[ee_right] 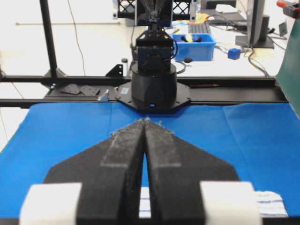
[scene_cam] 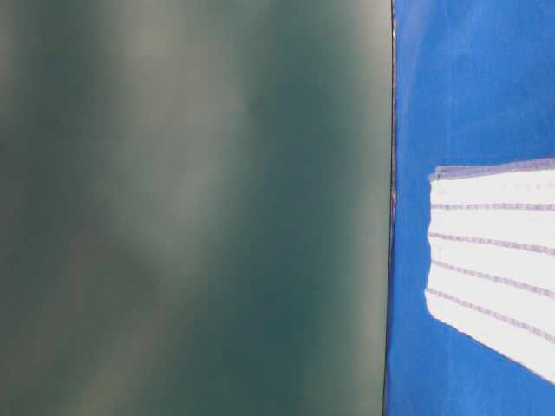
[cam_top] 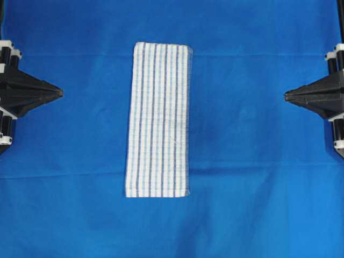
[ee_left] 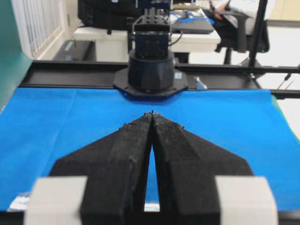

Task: Fold a vertical towel.
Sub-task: 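Move both grippers to the far corners of the striped towel and grasp them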

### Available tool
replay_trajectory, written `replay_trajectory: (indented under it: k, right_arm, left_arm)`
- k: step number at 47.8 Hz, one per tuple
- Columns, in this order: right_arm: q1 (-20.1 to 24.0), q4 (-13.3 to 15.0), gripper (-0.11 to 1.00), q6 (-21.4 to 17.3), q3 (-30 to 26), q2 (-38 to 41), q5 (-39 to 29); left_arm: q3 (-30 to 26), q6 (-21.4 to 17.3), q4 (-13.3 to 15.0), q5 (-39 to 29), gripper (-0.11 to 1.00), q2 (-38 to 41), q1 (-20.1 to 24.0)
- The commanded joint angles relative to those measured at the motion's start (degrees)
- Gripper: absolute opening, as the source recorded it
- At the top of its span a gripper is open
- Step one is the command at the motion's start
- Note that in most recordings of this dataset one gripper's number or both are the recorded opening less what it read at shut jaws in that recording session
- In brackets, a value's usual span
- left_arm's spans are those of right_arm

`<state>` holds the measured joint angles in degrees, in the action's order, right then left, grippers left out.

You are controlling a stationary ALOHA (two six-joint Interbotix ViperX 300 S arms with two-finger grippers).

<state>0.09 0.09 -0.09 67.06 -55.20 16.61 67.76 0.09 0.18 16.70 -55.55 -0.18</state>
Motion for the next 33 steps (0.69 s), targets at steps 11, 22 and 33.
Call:
replay_trajectory:
  k: [11,22,33]
  right_arm:
    - [-6.68,-1.05,0.0,-1.05,-5.54,6.68,-4.92]
    - [-14.68,-1.05,0.0,-1.76,-8.79,17.84,-5.8]
    - [-21.62,-0.44,0.01,-1.23,-13.62,31.29,-6.06]
  left_arm:
    - [-3.43,1.49,2.2,-2.02,0.0,6.06,5.54]
    - [-4.39,1.67,2.2,-0.88,0.0,15.56,13.01]
    - [-6.42,1.76,2.29,0.79,0.02,28.39,20.65]
